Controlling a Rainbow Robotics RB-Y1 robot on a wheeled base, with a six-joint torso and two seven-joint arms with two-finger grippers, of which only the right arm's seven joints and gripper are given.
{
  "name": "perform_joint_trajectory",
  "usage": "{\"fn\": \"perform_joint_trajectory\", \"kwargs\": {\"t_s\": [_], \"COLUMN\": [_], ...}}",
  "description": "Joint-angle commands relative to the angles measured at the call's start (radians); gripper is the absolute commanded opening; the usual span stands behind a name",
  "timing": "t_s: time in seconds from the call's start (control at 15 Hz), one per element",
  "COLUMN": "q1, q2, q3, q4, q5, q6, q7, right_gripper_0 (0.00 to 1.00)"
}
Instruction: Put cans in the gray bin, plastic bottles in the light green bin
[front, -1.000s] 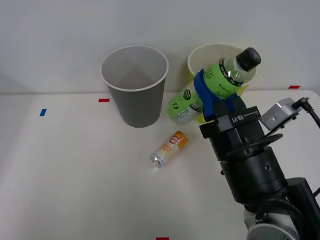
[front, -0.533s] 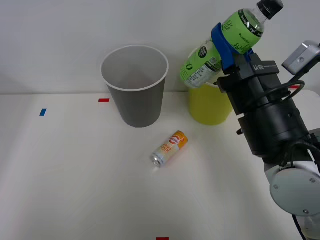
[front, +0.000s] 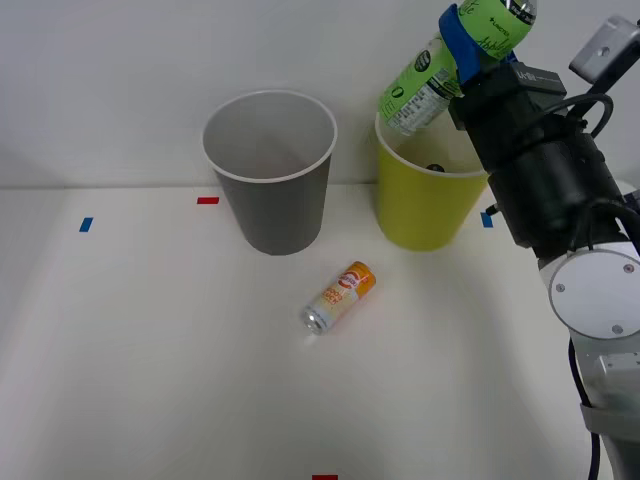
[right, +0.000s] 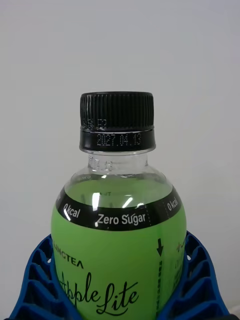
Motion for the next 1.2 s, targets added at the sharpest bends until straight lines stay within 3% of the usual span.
{"fn": "perform_joint_trajectory", "kwargs": {"t_s": [0.07,0.47,1.2], "q1": [-0.079,-0.174,-0.257], "q2": [0.038,0.035,0.029], "q3": [-0.070,-0.142,-0.138], "q4": [0.086,0.218,0.362], "q5": [0.067,0.107,0.185], "q6": [0.055,0.055,0.053], "q7": [0.007,0.038,0.089], "right_gripper_0": [0.00,0.00,0.00]}}
